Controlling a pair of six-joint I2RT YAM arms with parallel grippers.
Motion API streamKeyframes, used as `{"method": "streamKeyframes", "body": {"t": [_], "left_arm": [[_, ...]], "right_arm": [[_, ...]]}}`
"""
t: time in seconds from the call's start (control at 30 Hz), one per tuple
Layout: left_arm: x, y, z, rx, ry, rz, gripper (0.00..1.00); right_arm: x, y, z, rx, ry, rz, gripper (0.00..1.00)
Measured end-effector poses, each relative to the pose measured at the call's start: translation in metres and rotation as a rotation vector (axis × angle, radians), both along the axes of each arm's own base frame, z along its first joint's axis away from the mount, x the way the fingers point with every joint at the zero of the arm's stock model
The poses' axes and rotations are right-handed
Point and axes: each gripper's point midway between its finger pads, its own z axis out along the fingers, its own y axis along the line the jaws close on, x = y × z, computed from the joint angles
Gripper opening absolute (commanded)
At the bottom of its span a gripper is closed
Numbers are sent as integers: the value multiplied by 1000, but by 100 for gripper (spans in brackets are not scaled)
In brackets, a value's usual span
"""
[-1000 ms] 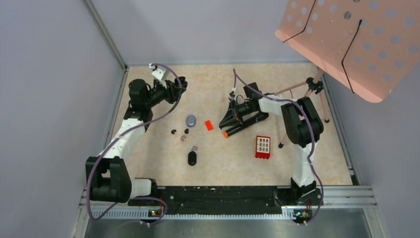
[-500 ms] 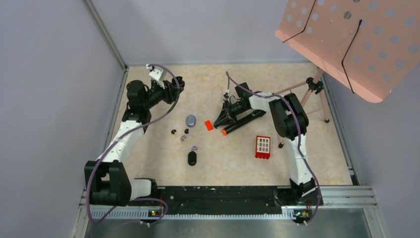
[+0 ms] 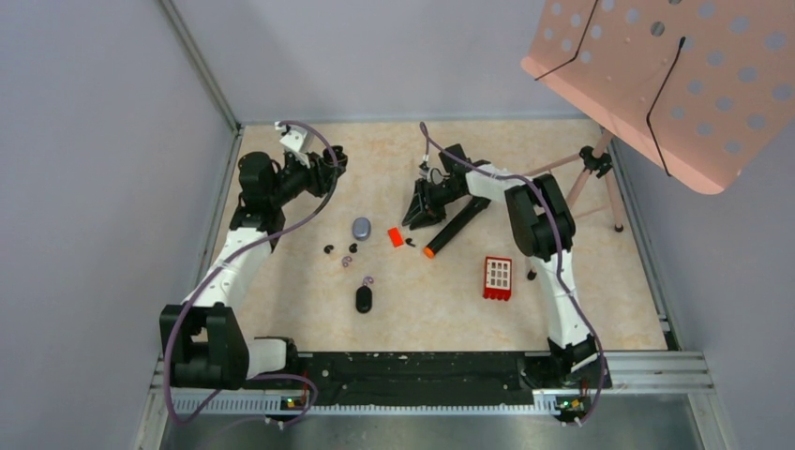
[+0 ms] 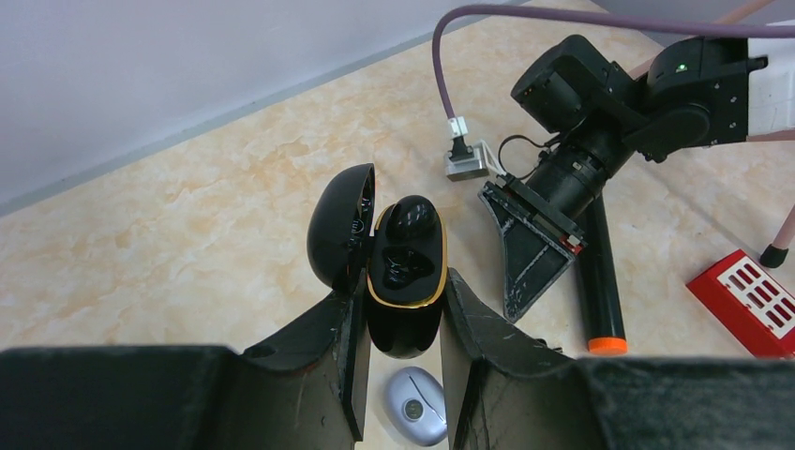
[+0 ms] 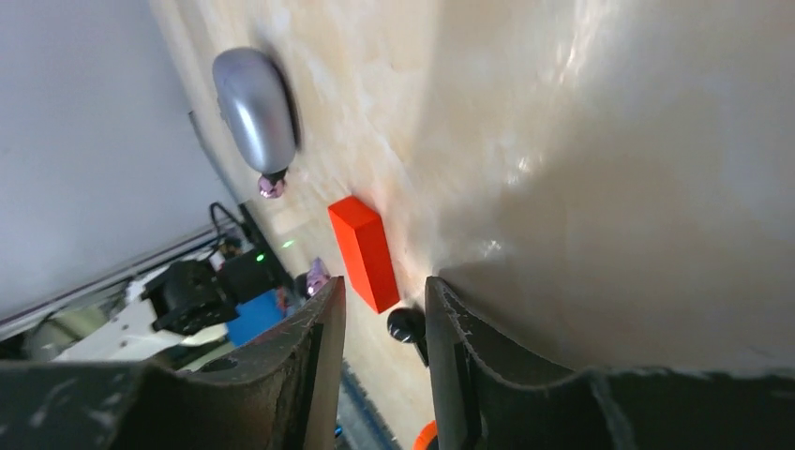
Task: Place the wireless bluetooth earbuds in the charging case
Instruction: Place the earbud at the center of the board.
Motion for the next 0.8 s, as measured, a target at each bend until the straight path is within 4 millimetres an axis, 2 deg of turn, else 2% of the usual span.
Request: {"method": "streamKeyframes", "body": {"t": [0.17,0.27,0.43,0.6,0.8], "left_arm": [[-2,0,0,3,3,0,0],[-5,1,2,10,0,-2,0],[-11,2,8,31,-24,-6,0],[-16,2,17,33,-46,-9,0],[-19,9,14,-3,13,38,0]], "right_arm": [[23,-8,5,-22,-138,19,32],[37,-20,12,-5,-253,75,33],[52,-30,40,69,-550,298,37],[44,-32,53,96,-762,547,37],[8,-30,31,100,-869,846,37]]}}
